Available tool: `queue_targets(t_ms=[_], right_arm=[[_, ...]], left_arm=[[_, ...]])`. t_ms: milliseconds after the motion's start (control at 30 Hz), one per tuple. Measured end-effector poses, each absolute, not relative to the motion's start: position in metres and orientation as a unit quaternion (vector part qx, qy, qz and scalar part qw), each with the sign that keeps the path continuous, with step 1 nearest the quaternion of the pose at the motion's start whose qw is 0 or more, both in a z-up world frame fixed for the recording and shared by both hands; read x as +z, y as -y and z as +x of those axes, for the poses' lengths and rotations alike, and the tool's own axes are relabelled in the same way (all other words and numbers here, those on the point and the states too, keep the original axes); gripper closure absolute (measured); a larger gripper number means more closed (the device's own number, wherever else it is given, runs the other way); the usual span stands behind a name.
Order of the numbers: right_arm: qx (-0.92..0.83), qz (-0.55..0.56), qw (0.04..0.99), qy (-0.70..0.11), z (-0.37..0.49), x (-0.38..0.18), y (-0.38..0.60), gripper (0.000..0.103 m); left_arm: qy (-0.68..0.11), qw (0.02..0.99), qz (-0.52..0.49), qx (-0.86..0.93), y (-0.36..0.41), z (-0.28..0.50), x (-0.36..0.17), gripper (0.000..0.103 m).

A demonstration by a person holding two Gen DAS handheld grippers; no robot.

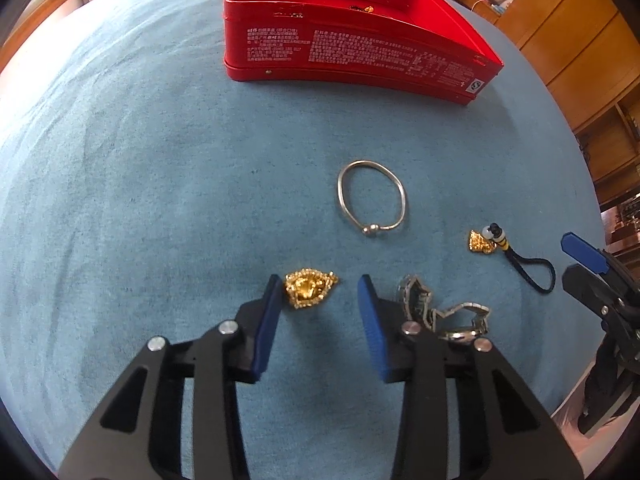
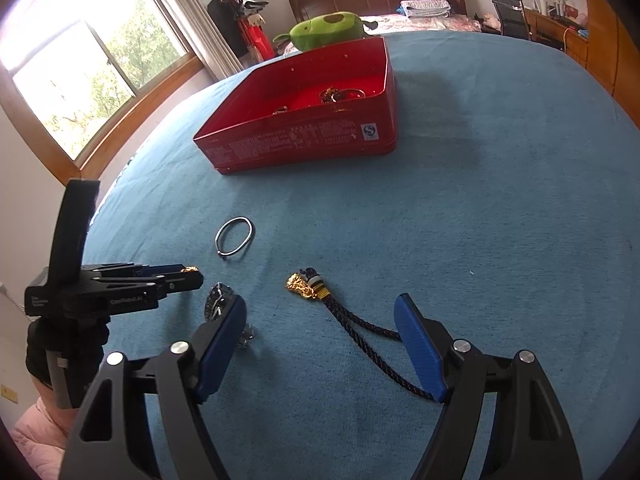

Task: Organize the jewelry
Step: 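Grasp the gold pendant with the left tool while the right tool grasps the black cord keychain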

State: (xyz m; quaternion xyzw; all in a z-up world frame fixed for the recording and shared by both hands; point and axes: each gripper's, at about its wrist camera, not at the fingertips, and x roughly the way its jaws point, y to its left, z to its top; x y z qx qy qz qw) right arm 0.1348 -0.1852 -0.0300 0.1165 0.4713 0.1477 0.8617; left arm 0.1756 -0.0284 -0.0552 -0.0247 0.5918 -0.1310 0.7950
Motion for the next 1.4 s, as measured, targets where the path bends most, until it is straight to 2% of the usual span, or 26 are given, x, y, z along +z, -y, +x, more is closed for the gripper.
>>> queue_targets(t_ms=[133, 267, 333, 400, 1200, 1233, 1267, 1300, 1367, 1400], right_arm=[[0.148, 0.115, 0.860, -0.475, 0.140, -0.031, 0.184, 0.027], [0.149, 0.108, 0.857, -0.482, 0.145, -0.034, 0.180, 0.027], [0.152, 0.099, 0.854, -0.487, 0.147, -0.036, 0.177, 0.031], [0.159, 0.089, 0.850, -0.493, 0.149, -0.038, 0.172, 0.035], [0.148, -0.013, 0.827, -0.542, 0.178, -0.069, 0.144, 0.036], [0.146, -0.023, 0.830, -0.538, 0.179, -0.070, 0.143, 0.039], [0.138, -0.038, 0.833, -0.534, 0.179, -0.069, 0.141, 0.051], [0.136, -0.045, 0.835, -0.532, 0.180, -0.069, 0.140, 0.057], [0.140, -0.049, 0.836, -0.529, 0.181, -0.069, 0.140, 0.094], [0.142, -0.047, 0.835, -0.530, 0.182, -0.069, 0.141, 0.095]], left_arm=[[-0.591, 0.795, -0.023, -0.132, 0.029, 0.173, -0.056, 0.071], [-0.588, 0.798, -0.022, -0.125, 0.026, 0.173, -0.057, 0.082], [-0.588, 0.799, -0.025, -0.126, 0.023, 0.173, -0.057, 0.085], [-0.587, 0.799, -0.027, -0.128, 0.021, 0.173, -0.057, 0.085], [-0.552, 0.820, -0.044, -0.145, 0.006, 0.171, -0.032, 0.088], [-0.551, 0.820, -0.044, -0.145, 0.006, 0.170, -0.033, 0.088], [-0.551, 0.821, -0.045, -0.145, 0.005, 0.171, -0.032, 0.088], [-0.551, 0.821, -0.045, -0.145, 0.004, 0.170, -0.033, 0.088], [-0.551, 0.820, -0.046, -0.146, 0.005, 0.170, -0.034, 0.088], [-0.551, 0.820, -0.046, -0.147, 0.005, 0.170, -0.033, 0.088]])
